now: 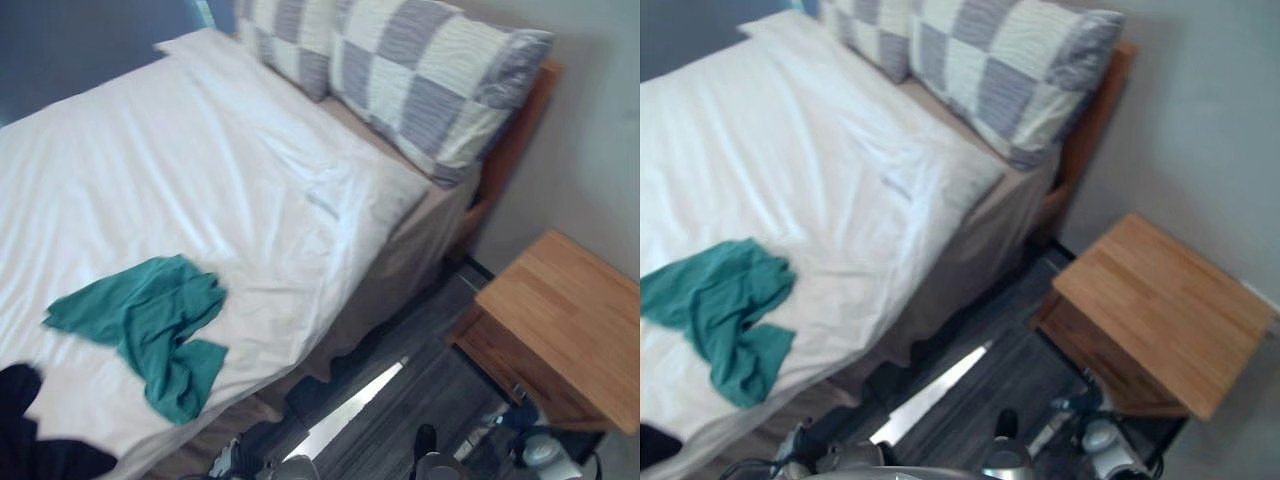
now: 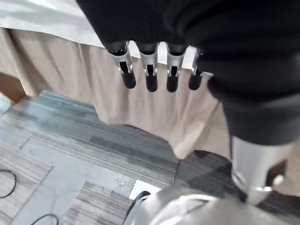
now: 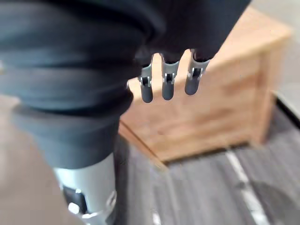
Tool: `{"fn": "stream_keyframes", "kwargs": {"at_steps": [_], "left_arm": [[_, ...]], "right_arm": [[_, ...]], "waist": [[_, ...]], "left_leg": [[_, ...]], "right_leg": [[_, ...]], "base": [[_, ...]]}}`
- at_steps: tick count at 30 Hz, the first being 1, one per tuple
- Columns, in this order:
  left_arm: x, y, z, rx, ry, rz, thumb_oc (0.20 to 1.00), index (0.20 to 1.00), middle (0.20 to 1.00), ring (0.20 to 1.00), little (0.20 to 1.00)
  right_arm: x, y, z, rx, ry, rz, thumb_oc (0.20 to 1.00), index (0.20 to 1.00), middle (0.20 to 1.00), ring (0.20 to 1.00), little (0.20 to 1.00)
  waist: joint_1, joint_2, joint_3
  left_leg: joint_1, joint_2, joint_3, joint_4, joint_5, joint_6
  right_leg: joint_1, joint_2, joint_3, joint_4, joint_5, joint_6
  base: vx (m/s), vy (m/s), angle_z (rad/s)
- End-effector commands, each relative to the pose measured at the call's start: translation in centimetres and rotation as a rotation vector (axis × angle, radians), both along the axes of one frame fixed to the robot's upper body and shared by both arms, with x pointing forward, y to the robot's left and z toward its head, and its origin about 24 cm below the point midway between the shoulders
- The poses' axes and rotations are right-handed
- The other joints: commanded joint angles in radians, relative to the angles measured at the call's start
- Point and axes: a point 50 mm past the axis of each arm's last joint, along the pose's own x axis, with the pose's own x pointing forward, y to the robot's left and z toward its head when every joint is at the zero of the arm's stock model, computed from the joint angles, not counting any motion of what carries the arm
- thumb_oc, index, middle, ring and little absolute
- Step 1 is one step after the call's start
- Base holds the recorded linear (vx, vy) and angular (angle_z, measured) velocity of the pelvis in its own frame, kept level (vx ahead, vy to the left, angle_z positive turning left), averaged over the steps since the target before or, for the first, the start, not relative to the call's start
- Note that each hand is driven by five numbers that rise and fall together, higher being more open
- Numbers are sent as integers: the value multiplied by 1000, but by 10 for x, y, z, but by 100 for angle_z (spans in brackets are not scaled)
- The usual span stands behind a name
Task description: Tidy up the quilt and then pick up the clothes from the bed and put them into the laundry hamper.
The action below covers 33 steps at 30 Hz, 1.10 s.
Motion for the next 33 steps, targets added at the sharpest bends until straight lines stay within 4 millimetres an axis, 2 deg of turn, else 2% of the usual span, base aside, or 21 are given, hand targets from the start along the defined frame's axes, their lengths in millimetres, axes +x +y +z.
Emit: {"fn": "stream_keyframes", "kwargs": {"at_steps": [1,2,3,4,5,6,7,8,10,12,14,16,19,20,21,24,26,27,28,31,33], "left_arm": [[29,8,12,44,-56,-128,1000,1000,1000,1000,1000],[28,10,12,35,-46,-131,1000,1000,1000,1000,1000],[25,12,11,37,-30,-134,1000,1000,1000,1000,1000],[26,12,11,44,-16,-165,1000,1000,1000,1000,1000],[31,14,13,57,-5,-197,1000,1000,1000,1000,1000],[31,18,13,72,6,-212,1000,1000,1000,1000,1000],[32,18,14,72,4,-211,1000,1000,1000,1000,1000],[37,20,16,91,4,-261,1000,1000,1000,1000,1000],[43,24,19,100,-5,-274,1000,1000,1000,1000,1000],[46,27,21,105,-6,-286,1000,1000,1000,1000,1000],[45,35,23,123,-10,-284,1000,1000,1000,1000,1000],[47,34,25,124,-22,-300,1000,1000,1000,1000,1000],[53,26,26,107,-54,-315,1000,1000,1000,1000,1000],[66,23,31,109,-95,-345,1000,1000,1000,1000,1000],[66,22,31,107,-97,-342,1000,1000,1000,1000,1000],[87,21,41,135,-157,-388,1000,1000,1000,1000,1000],[92,19,44,137,-177,-393,1000,1000,1000,1000,1000],[99,19,47,145,-204,-389,1000,1000,1000,1000,1000],[99,17,46,139,-204,-383,1000,1000,1000,1000,1000],[93,7,40,117,-188,-359,1000,1000,1000,1000,1000],[87,1,34,96,-164,-342,1000,1000,1000,1000,1000]], "right_arm": [[20,-33,38,-125,-188,-95,1000,1000,1000,1000,1000],[20,-45,53,-180,-241,-118,1000,1000,1000,1000,1000],[21,-51,64,-231,-272,-117,1000,1000,1000,1000,1000],[21,-58,73,-274,-308,-133,1000,1000,1000,1000,1000],[26,-67,92,-329,-365,-148,1000,1000,1000,1000,1000],[33,-66,103,-354,-406,-139,1000,1000,1000,1000,1000],[34,-66,104,-355,-408,-139,1000,1000,1000,1000,1000],[43,-73,131,-442,-495,-136,1000,1000,1000,1000,1000],[47,-85,154,-541,-522,-132,1000,1000,1000,1000,1000],[57,-95,182,-632,-553,-115,1000,1000,1000,1000,1000],[75,-92,206,-662,-619,-76,1000,1000,1000,1000,1000],[91,-87,229,-683,-668,-36,1000,1000,1000,1000,1000],[119,-76,262,-696,-736,12,1000,1000,1000,1000,1000],[137,-72,289,-718,-769,20,1000,1000,1000,1000,1000],[138,-71,290,-719,-772,24,1000,1000,1000,1000,1000],[164,-65,329,-766,-763,18,1000,1000,1000,1000,1000],[173,-62,337,-781,-733,21,1000,1000,1000,1000,1000],[182,-62,332,-799,-631,24,338,338,338,338,338],[185,-62,329,-785,-603,13,200,200,200,200,200],[184,-66,297,-696,-548,-19,200,200,200,200,200],[174,-69,263,-600,-544,-47,200,200,200,200,200]], "waist": [[-44,-11,25],[-42,-3,20],[-40,1,14],[-45,1,17],[-63,-7,29],[-77,-7,44],[-77,-9,42],[-96,-14,48],[-101,-11,53],[-94,-17,62],[-69,-25,67],[-42,-25,70],[-13,2,102],[-7,25,136],[-12,27,136],[-4,56,178],[-9,65,190],[-7,71,209],[-11,72,212],[-25,71,211],[-42,68,200]], "left_leg": [[102,48,224,-115,-39,-12],[132,13,208,-204,-60,8],[155,-48,158,-293,-62,25],[171,-56,140,-343,-59,26],[174,-77,120,-392,-44,33],[175,-80,96,-407,-41,38],[172,-87,97,-411,-41,41],[178,-98,43,-458,-34,37],[186,-107,-17,-481,-34,30],[181,-107,-44,-464,-18,27],[178,-99,-50,-433,-26,18],[159,-93,-64,-415,-18,7],[93,-74,-110,-403,7,-11],[34,-62,-141,-392,28,-20],[31,-62,-142,-390,28,-20],[-18,-50,-145,-383,49,-31],[-31,-44,-142,-380,55,-35],[-52,-31,-136,-376,69,-43],[-54,-26,-133,-376,72,-44],[-39,-16,-120,-382,81,-48],[-17,-15,-113,-395,83,-49]], "right_leg": [[-63,-37,28,22,-52,92],[-73,-34,17,70,-58,90],[-98,-48,11,128,-61,101],[-123,-64,-1,199,-43,108],[-178,-102,10,308,-26,134],[-231,-116,63,382,0,154],[-244,-125,69,398,-4,158],[-286,-68,260,351,-46,176],[-275,-39,412,236,-69,166],[-284,-41,477,173,-30,148],[-276,-67,437,145,-10,150],[-265,-70,419,127,-2,152],[-287,-48,410,128,-2,139],[-332,-38,409,142,-2,132],[-334,-38,408,143,-2,131],[-405,-24,412,170,2,127],[-426,-20,418,179,2,125],[-460,-5,423,196,-2,119],[-466,1,425,202,-4,117],[-467,12,425,214,-12,112],[-448,15,422,209,-15,110]], "base": [[-8,12,164],[6,84,152],[27,147,114],[-24,145,119],[-86,91,132],[-91,63,122],[-45,-33,135],[39,-79,124],[99,-135,124],[24,-215,112],[-2,-241,83],[-42,-237,17],[-153,-215,8],[-220,-143,44],[-207,-119,55],[-140,-59,43],[-119,-49,-15],[-102,-60,4],[-116,-61,-3],[-21,1,-20],[23,19,-26]]}}
